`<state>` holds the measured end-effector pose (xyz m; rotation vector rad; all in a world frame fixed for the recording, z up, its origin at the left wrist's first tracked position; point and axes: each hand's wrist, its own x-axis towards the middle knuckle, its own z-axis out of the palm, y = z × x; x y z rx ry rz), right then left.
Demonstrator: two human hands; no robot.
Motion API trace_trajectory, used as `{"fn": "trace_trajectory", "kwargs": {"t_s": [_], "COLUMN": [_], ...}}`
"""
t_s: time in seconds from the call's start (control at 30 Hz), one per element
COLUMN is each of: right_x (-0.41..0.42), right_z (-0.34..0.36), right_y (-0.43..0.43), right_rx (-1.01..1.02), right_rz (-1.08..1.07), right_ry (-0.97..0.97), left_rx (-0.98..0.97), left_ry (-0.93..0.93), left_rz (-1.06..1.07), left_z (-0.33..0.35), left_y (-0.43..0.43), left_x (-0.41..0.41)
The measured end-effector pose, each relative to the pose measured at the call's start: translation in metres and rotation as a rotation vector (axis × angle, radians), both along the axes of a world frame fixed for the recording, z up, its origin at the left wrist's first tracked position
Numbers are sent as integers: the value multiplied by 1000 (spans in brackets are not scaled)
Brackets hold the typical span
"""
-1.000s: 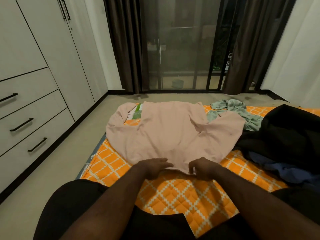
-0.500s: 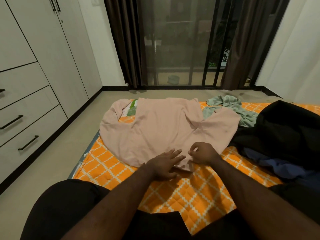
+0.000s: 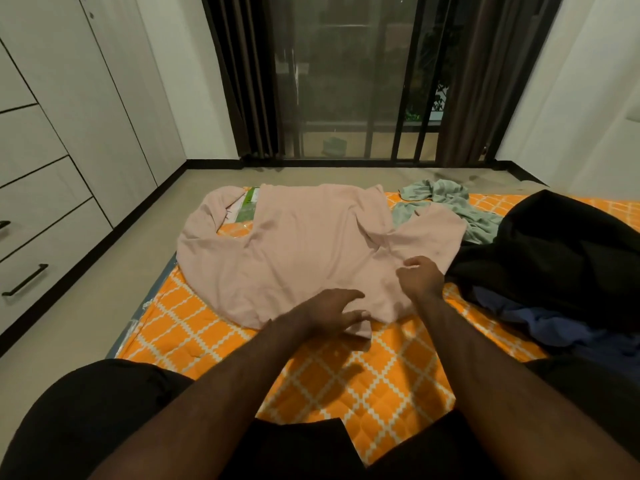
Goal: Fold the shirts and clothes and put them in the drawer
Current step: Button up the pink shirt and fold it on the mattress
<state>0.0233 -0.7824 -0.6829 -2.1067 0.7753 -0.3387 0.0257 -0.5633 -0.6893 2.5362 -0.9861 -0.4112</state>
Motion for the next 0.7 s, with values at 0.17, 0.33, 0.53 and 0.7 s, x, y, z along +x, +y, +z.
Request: {"fn": "trace_trajectory", "kwargs": {"t_s": [0.17,0.33,0.53,0.7], "right_x": [0,6,17,30], "right_z": [0,-10,-16,-14], "right_y": [-33,-41,-37,-34], "right_rx": [398,693,889,959], "right_rz": [-412,-449,-371,-265], "right_ry": [-52,-72,-101,-225], "left_rx": [-189,-363,-476,-526], "left_ry": [43,215,315,364], "left_rz": [74,188,264,289], "left_z": [5,4,-1,0], "left_y": [-27,-56,-81,-92], "left_x": [9,20,40,56]}}
